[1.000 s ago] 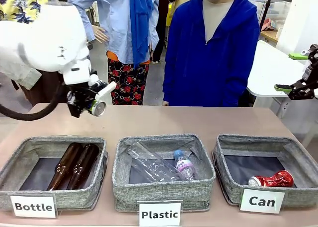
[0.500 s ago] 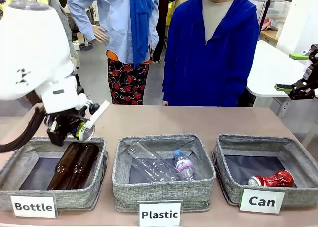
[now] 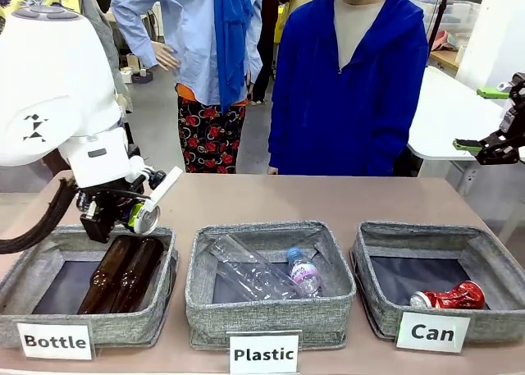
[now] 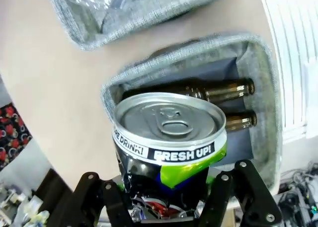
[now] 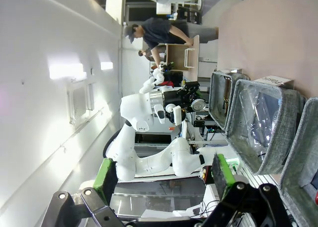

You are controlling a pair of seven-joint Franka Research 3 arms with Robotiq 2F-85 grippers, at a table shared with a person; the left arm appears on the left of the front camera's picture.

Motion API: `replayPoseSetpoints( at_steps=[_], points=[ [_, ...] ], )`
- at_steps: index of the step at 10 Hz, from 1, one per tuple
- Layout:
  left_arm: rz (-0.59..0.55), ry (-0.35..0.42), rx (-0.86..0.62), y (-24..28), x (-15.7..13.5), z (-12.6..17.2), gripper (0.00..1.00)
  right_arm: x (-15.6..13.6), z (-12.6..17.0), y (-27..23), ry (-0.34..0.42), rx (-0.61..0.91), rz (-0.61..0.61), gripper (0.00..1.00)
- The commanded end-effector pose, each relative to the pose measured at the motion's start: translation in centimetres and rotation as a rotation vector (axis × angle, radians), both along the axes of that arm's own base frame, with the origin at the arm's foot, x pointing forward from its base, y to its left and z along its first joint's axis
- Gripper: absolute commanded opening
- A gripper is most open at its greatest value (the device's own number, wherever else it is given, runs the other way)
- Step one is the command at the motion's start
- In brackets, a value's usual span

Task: Sort the can waste into the basket.
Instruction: Pick up the can waste from the table and place it in the right Fabric basket.

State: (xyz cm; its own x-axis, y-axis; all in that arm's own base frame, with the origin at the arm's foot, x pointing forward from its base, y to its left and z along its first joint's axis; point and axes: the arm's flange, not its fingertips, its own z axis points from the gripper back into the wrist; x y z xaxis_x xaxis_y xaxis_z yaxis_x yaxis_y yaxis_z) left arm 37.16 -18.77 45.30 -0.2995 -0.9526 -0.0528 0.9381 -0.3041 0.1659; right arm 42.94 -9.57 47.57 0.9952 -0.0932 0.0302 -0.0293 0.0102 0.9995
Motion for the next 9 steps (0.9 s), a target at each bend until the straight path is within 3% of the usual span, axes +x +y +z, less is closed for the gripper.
replayPoseSetpoints(
  at_steps=[1,3,5,7,8,9],
  points=[
    [0.071,-0.008,-0.086,-5.0,2.4,-1.2,0.00,-1.3,2.4,-0.9,-0.026,-0.062,0.014,1.00],
    [0.037,-0.045,-0.293,-15.4,2.6,-0.4,0.00,-4.4,4.3,-3.9,-0.035,-0.330,0.050,1.00],
    [0.062,0.036,-0.430,-23.9,1.8,1.3,0.00,-7.1,5.2,-8.5,-0.073,-0.542,-0.015,1.00],
    [0.144,0.078,-0.544,-32.6,3.5,2.8,0.00,-10.4,5.1,-13.3,-0.076,-0.714,-0.051,1.00],
    [0.206,0.081,-0.572,-37.2,3.8,2.5,0.00,-11.9,4.7,-15.2,-0.057,-0.738,-0.061,1.00],
    [0.255,0.096,-0.540,-42.3,4.3,1.5,0.00,-12.9,4.4,-16.7,-0.057,-0.692,-0.152,1.00]
  ],
)
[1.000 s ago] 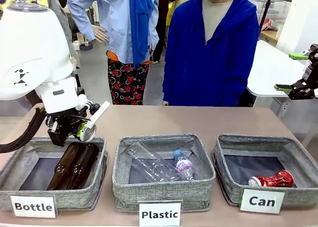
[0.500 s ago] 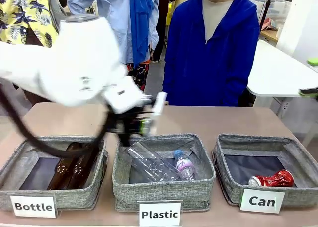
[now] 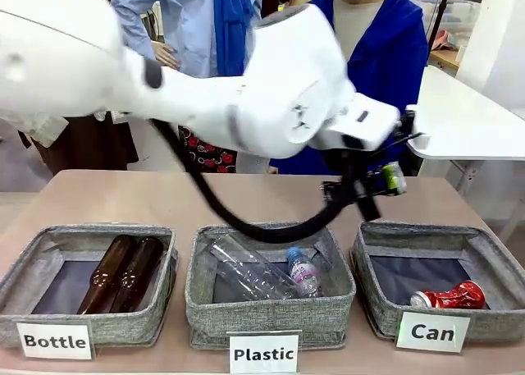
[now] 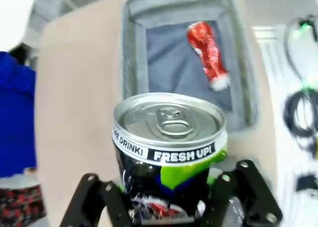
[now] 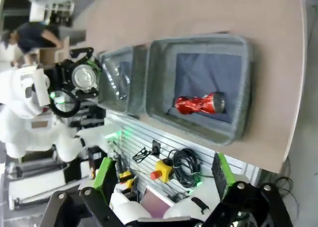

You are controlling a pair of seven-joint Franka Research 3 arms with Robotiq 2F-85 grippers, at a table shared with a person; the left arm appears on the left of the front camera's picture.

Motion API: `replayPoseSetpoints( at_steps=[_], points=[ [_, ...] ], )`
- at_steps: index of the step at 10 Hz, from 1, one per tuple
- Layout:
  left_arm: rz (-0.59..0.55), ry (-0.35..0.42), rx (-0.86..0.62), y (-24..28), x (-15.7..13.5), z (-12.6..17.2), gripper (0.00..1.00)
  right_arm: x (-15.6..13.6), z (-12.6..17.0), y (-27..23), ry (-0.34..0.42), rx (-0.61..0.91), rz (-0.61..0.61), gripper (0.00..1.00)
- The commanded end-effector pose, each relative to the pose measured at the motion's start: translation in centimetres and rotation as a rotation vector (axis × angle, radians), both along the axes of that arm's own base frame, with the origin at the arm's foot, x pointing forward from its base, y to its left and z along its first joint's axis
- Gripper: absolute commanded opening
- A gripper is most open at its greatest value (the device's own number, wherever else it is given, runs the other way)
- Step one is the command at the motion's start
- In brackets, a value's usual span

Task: Sort the can waste into the basket.
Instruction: Pick up the can waste from the table and place it in the right Fabric basket.

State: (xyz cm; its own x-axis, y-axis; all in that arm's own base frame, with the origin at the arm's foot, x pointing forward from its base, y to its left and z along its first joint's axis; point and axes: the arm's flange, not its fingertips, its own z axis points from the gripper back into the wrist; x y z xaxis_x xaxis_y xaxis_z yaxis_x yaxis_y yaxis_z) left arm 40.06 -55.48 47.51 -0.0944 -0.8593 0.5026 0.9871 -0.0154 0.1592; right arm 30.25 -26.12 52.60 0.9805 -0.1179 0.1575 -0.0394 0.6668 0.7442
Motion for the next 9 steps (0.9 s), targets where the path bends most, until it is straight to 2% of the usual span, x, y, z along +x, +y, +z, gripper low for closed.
replayPoseSetpoints(
  at_steps=[1,2,3,4,5,7,8,9],
  points=[
    [0.067,0.019,0.058,-10.2,2.3,-1.6,0.00,-1.5,-1.2,-1.3,-0.042,0.048,-0.099,1.00],
    [0.116,0.012,0.060,-13.1,3.1,-2.7,0.00,-3.3,-1.8,-2.3,-0.050,0.045,-0.080,1.00],
    [0.116,0.032,0.062,-15.5,3.0,-3.8,0.00,-1.1,-0.6,-1.5,-0.007,0.011,-0.049,1.00],
    [0.142,0.001,0.051,-17.4,2.5,-4.9,0.00,-1.1,-0.6,-1.5,-0.007,0.011,-0.049,1.00],
    [0.098,0.034,0.053,-18.8,1.6,-5.7,0.00,-1.1,-0.6,-1.5,-0.007,0.011,-0.049,1.00],
    [0.017,0.025,0.092,-19.0,1.8,-6.3,0.00,-1.1,-0.6,-1.5,-0.007,0.011,-0.049,1.00],
    [0.091,0.039,0.054,-16.3,-1.1,-7.6,0.00,-1.1,-0.6,-1.5,-0.007,0.011,-0.049,1.00],
    [0.091,0.039,0.054,-16.3,-1.1,-7.6,0.00,-1.1,-0.6,-1.5,-0.007,0.011,-0.049,1.00]
  ],
)
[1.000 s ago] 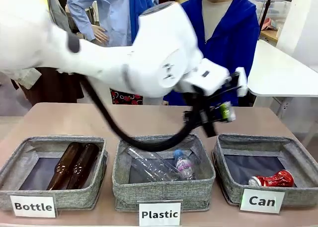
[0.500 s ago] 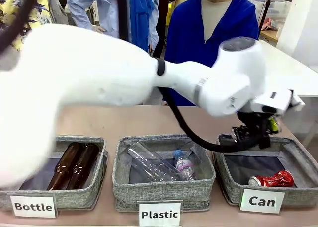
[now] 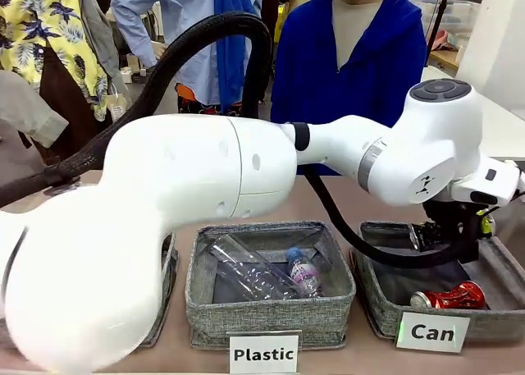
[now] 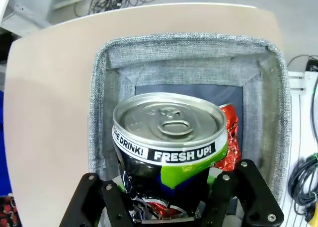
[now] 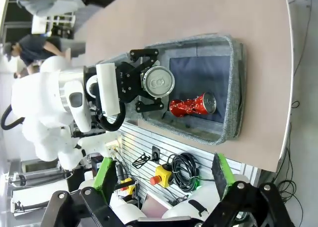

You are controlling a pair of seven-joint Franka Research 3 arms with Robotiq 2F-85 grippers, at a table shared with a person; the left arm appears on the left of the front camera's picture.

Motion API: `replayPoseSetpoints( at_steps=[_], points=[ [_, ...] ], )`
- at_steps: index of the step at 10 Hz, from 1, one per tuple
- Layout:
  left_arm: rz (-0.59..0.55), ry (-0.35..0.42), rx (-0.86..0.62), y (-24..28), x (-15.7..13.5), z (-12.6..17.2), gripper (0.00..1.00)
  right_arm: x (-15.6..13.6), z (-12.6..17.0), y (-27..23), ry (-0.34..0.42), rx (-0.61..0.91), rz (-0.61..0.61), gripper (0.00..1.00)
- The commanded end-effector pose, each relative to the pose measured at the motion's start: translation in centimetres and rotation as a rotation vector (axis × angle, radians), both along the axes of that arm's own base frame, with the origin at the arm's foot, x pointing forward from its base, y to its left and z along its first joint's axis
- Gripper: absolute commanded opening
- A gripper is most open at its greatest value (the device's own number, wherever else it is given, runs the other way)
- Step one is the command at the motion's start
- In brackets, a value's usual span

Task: Sort the can waste into the basket.
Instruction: Pick up the can waste from the table and place it in the right Fabric basket.

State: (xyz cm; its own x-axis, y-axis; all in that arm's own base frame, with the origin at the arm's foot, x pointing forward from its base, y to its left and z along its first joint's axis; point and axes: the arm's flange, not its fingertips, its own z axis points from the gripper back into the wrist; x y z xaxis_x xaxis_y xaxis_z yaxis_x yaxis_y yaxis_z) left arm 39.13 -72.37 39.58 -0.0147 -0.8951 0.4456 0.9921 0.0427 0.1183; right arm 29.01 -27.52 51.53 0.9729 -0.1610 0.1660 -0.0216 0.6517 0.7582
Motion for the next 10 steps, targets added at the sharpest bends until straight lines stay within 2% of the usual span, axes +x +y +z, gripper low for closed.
replayPoseSetpoints(
  at_steps=[1,3,4,5,6,7,8,10],
  points=[
    [0.023,-0.004,-0.013,0.60,-0.16,0.33,0.00,0.15,0.50,-0.07,0.005,-0.010,-0.008,1.00],
    [0.003,0.000,-0.003,0.03,0.09,0.02,0.00,0.15,0.50,-0.07,0.005,-0.010,-0.008,1.00],
    [-0.028,-0.023,0.000,0.26,0.07,-0.09,0.60,0.15,0.50,-0.07,0.005,-0.010,-0.008,1.00],
    [-0.035,-0.014,0.003,0.31,-0.07,-0.04,0.60,0.15,0.50,-0.07,0.005,-0.010,-0.008,1.00],
    [-0.028,-0.003,-0.004,0.39,-0.13,-0.05,1.00,0.15,0.50,-0.07,0.005,-0.010,-0.008,1.00],
    [-0.026,0.003,-0.011,0.41,-0.03,-0.14,0.64,0.15,0.50,-0.07,0.005,-0.010,-0.008,1.00],
    [-0.032,0.005,-0.007,0.40,0.07,-0.11,1.00,0.15,0.50,-0.07,0.005,-0.010,-0.008,1.00],
    [-0.039,0.022,-0.007,0.38,0.26,-0.25,1.00,0.15,0.50,-0.07,0.005,-0.010,-0.008,1.00]
  ],
)
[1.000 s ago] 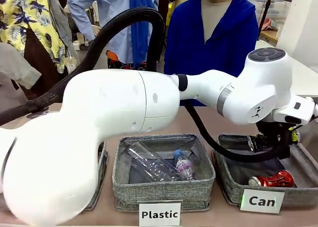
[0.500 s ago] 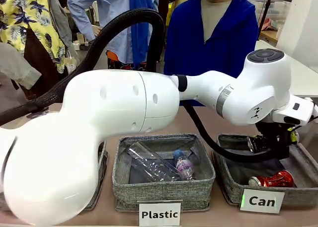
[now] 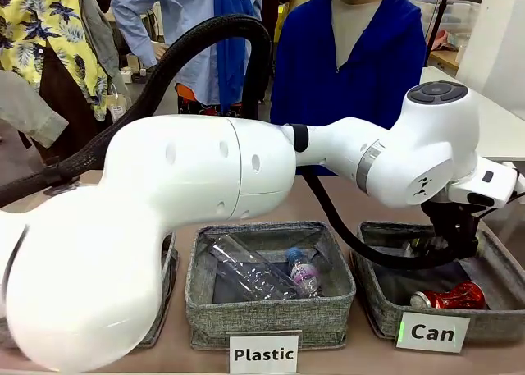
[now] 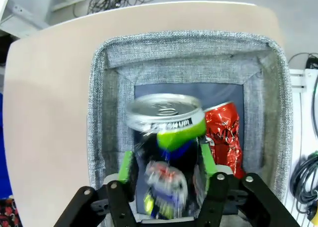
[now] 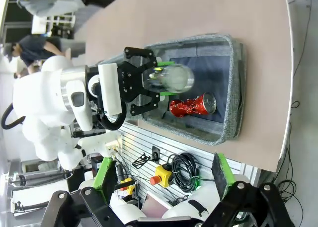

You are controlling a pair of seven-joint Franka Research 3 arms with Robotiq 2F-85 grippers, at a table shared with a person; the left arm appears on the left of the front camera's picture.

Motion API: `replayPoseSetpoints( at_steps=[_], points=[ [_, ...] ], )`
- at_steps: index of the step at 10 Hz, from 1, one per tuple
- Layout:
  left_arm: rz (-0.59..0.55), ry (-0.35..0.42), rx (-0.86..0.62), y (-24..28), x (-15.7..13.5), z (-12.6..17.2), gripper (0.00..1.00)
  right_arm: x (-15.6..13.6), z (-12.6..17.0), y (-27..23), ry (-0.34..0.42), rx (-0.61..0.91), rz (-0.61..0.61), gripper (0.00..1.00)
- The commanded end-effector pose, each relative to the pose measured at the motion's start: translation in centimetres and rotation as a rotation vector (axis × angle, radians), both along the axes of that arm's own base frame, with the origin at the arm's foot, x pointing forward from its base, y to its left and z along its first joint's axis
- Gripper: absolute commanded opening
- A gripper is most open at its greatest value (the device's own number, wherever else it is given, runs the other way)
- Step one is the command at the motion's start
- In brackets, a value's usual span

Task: Sort the can waste into the basket.
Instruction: Pick up the can waste from the table and place it in the right Fabric basket.

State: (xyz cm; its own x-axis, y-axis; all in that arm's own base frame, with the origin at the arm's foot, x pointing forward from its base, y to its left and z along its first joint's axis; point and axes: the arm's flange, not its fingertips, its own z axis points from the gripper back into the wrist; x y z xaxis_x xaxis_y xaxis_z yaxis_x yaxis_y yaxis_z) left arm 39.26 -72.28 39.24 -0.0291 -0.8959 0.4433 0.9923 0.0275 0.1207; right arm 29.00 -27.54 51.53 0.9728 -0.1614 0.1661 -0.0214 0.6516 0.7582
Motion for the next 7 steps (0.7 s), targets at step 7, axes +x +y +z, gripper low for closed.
replayPoseSetpoints(
  at_steps=[7],
  points=[
    [0.026,0.127,0.004,4.9,-0.4,3.3,1.00,1.1,0.6,-0.3,-0.035,0.084,-0.031,1.00]
  ],
)
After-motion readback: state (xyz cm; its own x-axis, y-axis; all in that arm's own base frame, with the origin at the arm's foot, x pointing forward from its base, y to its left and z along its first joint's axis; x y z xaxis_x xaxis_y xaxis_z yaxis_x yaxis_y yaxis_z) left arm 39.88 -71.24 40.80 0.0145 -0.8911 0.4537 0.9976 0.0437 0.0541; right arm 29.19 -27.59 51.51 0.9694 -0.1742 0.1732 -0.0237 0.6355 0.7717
